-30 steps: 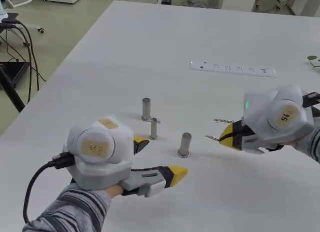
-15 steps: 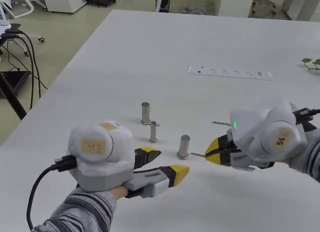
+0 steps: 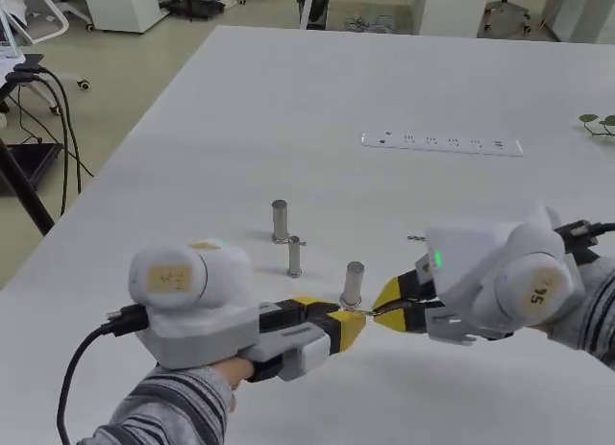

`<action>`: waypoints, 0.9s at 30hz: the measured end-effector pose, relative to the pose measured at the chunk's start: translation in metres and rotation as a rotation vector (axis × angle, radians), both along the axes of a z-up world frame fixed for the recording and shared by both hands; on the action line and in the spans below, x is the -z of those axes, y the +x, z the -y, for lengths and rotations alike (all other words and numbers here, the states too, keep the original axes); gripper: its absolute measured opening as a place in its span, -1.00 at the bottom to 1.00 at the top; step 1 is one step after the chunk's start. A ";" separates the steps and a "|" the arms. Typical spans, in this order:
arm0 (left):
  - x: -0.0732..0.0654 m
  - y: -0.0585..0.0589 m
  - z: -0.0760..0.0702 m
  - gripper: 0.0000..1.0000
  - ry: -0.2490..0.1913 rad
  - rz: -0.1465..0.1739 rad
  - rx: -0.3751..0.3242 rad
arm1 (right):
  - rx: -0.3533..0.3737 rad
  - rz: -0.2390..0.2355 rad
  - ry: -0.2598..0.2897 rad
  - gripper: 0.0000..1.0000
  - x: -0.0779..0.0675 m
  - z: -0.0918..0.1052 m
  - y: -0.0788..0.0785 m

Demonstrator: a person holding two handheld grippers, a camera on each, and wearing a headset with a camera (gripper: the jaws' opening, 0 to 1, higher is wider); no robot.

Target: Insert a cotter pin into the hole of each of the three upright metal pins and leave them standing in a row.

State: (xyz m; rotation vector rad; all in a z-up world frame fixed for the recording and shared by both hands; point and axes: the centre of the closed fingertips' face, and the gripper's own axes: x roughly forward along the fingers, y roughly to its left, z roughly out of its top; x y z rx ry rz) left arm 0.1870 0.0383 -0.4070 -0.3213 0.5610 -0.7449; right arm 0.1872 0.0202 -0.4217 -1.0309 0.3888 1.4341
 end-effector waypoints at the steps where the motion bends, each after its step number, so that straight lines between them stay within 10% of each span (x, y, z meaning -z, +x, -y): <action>1: -0.001 0.000 0.000 -0.75 -0.007 -0.002 -0.002 | -0.002 0.000 0.002 -1.00 0.000 -0.001 -0.001; 19: -0.003 -0.003 0.001 -1.00 -0.054 -0.029 -0.004 | 0.002 -0.014 0.030 -1.00 -0.007 -0.008 -0.006; 27: -0.004 -0.006 0.006 -1.00 -0.020 0.013 0.049 | 0.005 -0.039 0.033 -1.00 -0.005 -0.006 -0.008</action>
